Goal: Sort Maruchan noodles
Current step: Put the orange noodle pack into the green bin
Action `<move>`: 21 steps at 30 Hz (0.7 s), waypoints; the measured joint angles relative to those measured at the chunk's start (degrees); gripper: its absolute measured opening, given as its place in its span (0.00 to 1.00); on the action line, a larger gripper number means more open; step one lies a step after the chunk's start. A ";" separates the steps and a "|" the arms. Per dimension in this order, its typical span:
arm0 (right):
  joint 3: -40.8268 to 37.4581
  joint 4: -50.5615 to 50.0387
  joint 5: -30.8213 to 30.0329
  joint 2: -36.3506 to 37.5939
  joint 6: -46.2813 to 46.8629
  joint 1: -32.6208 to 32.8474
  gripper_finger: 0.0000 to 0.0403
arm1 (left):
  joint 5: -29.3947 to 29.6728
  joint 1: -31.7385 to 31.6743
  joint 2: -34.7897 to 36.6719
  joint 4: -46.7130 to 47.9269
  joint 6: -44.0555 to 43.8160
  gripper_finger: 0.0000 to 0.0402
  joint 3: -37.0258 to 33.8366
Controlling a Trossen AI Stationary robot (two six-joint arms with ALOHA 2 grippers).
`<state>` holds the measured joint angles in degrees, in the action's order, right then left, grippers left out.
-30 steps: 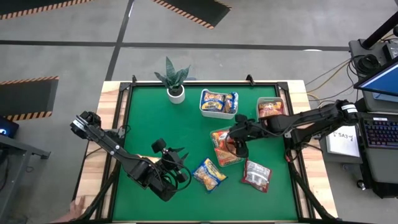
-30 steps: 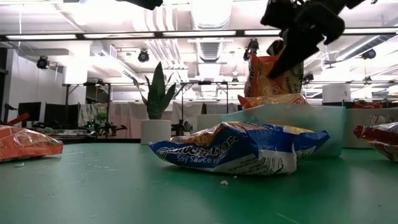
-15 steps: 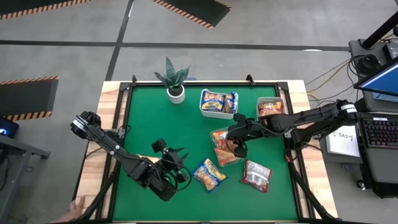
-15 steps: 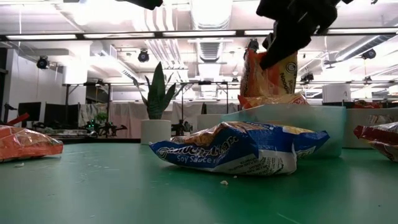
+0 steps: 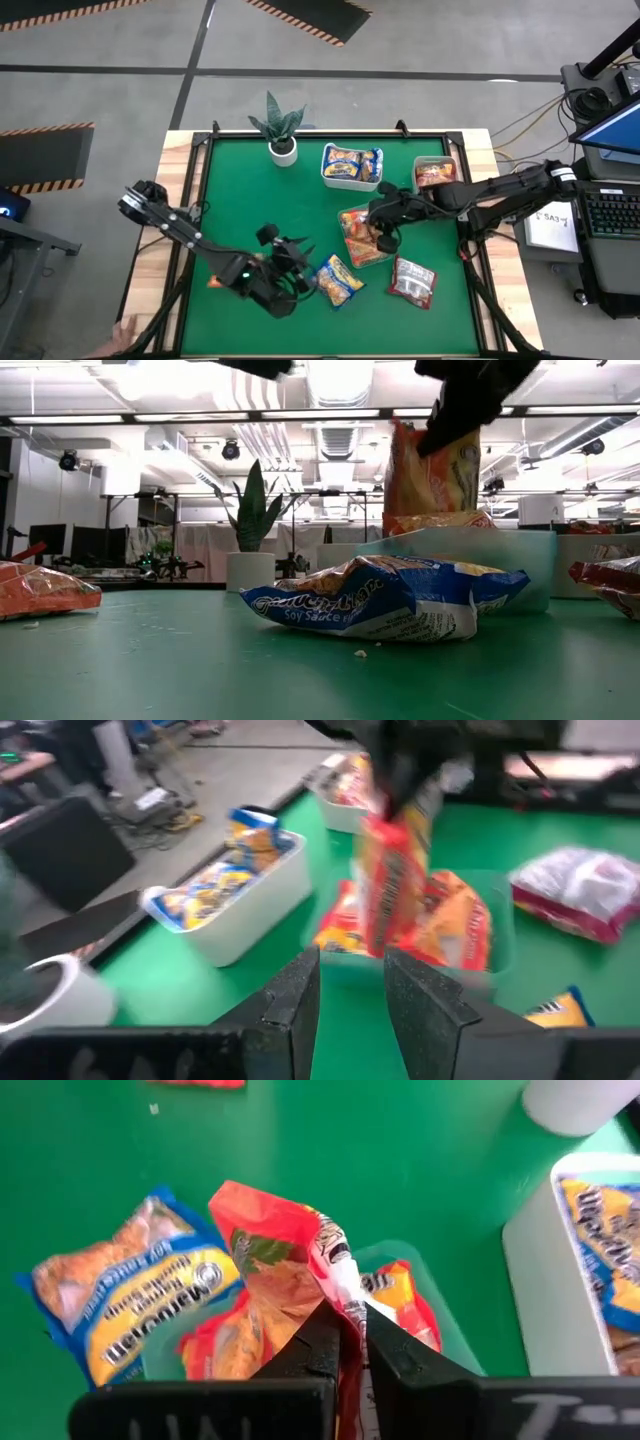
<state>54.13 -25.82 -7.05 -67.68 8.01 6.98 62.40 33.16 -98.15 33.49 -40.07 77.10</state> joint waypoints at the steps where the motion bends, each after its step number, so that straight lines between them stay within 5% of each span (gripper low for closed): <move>1: 0.59 -0.84 0.00 0.49 0.45 0.00 0.02 | -1.61 -0.79 -0.98 -2.47 2.79 0.24 0.00; 9: 2.89 -4.43 -0.01 4.70 5.60 -0.13 0.02 | -14.67 -8.02 -9.28 -21.59 23.18 0.22 0.00; 21: 0.72 -7.11 -0.03 13.03 8.22 -0.13 0.02 | -24.19 -15.32 -16.07 -32.14 24.71 0.17 -0.06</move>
<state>54.85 -32.93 -7.08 -54.65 16.22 6.85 38.22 17.84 -114.22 1.35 -15.36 77.04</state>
